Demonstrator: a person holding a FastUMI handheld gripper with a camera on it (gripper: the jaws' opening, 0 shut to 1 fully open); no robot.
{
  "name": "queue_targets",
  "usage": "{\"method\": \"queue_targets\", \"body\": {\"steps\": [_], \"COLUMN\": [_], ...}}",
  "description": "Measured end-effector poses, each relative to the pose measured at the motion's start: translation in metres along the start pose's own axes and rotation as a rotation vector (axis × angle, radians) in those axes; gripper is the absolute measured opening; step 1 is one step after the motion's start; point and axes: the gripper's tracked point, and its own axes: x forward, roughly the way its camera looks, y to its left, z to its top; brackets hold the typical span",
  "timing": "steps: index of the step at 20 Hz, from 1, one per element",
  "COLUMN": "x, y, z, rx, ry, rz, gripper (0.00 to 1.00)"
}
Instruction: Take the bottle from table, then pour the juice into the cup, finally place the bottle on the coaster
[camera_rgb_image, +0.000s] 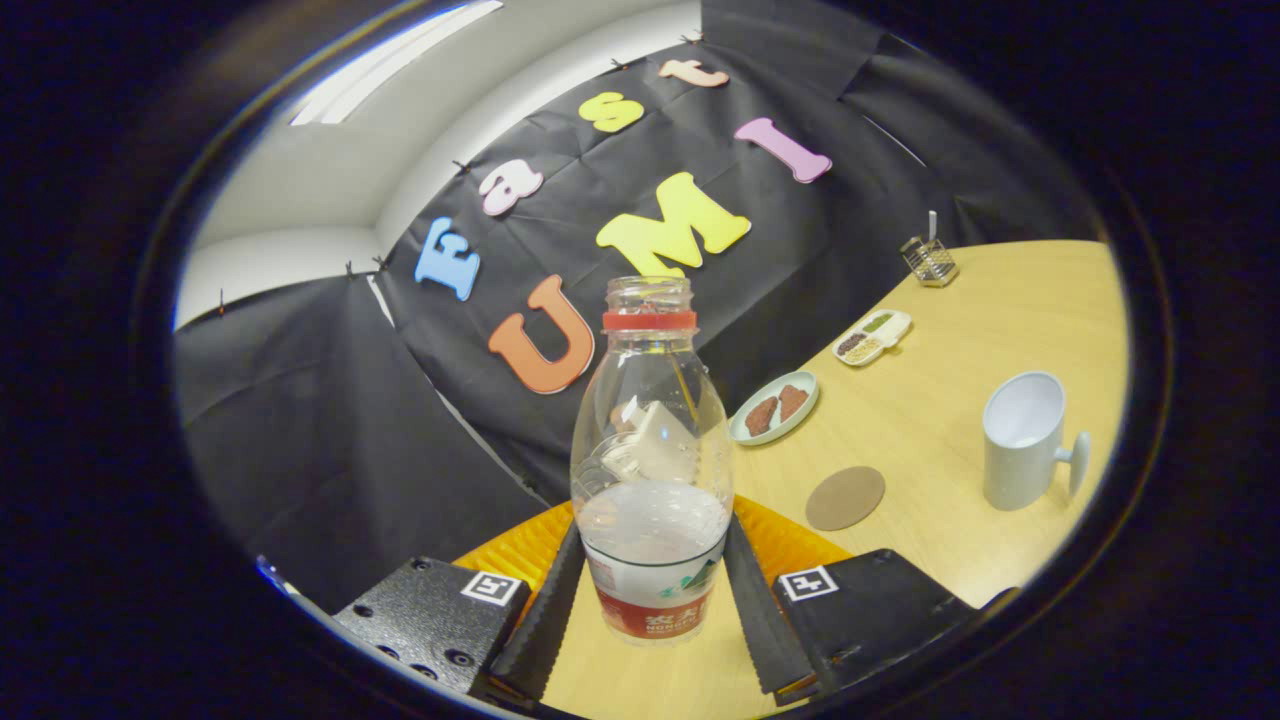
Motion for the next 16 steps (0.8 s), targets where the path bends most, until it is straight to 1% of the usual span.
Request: {"method": "queue_targets", "body": {"steps": [5, 9, 12, 16], "x": [0.008, 0.002, 0.004, 0.004], "y": [-0.001, 0.003, 0.001, -0.002], "z": [0.01, 0.024, 0.036, 0.047], "rx": [0.19, 0.372, 0.459, 0.579], "ry": [0.008, -0.022, -0.032, -0.055], "rz": [0.034, 0.109, 0.114, 0.148], "gripper": [0.79, 0.78, 0.78, 0.78]}}
